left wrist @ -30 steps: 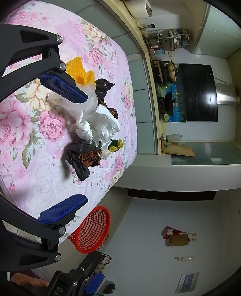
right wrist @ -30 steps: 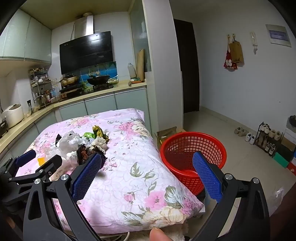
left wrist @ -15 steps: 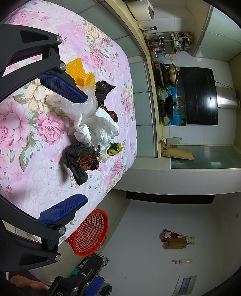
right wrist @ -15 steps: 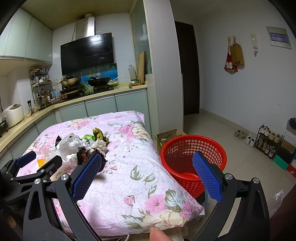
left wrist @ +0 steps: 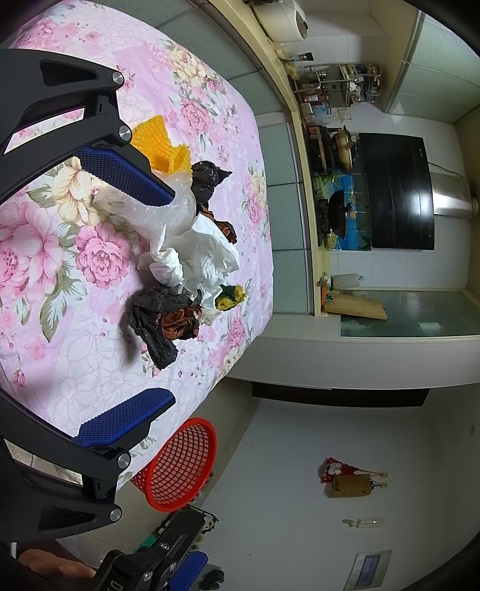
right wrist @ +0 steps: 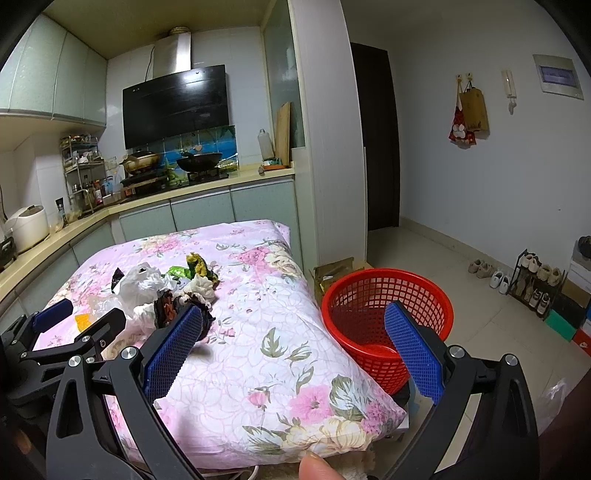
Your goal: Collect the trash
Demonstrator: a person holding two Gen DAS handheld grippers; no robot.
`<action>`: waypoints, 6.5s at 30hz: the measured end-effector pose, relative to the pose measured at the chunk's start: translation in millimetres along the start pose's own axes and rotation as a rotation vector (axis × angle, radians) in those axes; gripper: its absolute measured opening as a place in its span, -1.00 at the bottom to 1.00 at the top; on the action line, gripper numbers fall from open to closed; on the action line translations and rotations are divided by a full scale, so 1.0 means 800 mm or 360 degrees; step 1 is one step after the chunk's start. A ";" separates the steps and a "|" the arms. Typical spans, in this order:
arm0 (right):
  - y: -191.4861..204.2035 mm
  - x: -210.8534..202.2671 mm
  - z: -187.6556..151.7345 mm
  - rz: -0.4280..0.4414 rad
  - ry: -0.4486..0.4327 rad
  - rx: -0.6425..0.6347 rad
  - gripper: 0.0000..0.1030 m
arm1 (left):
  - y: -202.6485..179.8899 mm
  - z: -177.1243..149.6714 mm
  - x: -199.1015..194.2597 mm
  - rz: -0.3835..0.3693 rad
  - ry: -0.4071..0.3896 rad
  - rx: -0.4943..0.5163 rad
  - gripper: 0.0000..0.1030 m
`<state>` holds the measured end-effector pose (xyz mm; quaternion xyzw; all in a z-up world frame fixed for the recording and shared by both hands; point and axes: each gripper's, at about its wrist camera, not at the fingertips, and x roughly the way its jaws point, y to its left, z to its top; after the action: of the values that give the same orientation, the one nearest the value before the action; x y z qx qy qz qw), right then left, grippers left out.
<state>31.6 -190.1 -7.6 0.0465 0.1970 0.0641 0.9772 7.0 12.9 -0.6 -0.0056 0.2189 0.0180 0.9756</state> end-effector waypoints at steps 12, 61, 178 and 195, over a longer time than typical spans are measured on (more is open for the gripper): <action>0.000 -0.001 0.001 -0.0003 -0.0005 -0.0001 0.87 | -0.001 -0.002 0.000 0.0000 0.0002 -0.0001 0.86; 0.003 0.001 -0.013 0.0005 0.0012 -0.0013 0.87 | 0.005 -0.010 0.006 0.0013 0.0035 -0.0022 0.86; 0.090 0.145 0.015 0.0578 0.0419 -0.0253 0.06 | 0.161 0.010 0.033 0.0046 0.0083 -0.0291 -0.36; 0.042 0.110 0.064 0.0516 0.0227 -0.0170 0.06 | 0.114 0.047 0.036 -0.0051 0.0001 -0.0170 -0.36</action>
<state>128.8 -147.4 10.0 0.0211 0.2520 0.2342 0.9387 45.6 105.6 21.2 -0.0612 0.2179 0.0140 0.9739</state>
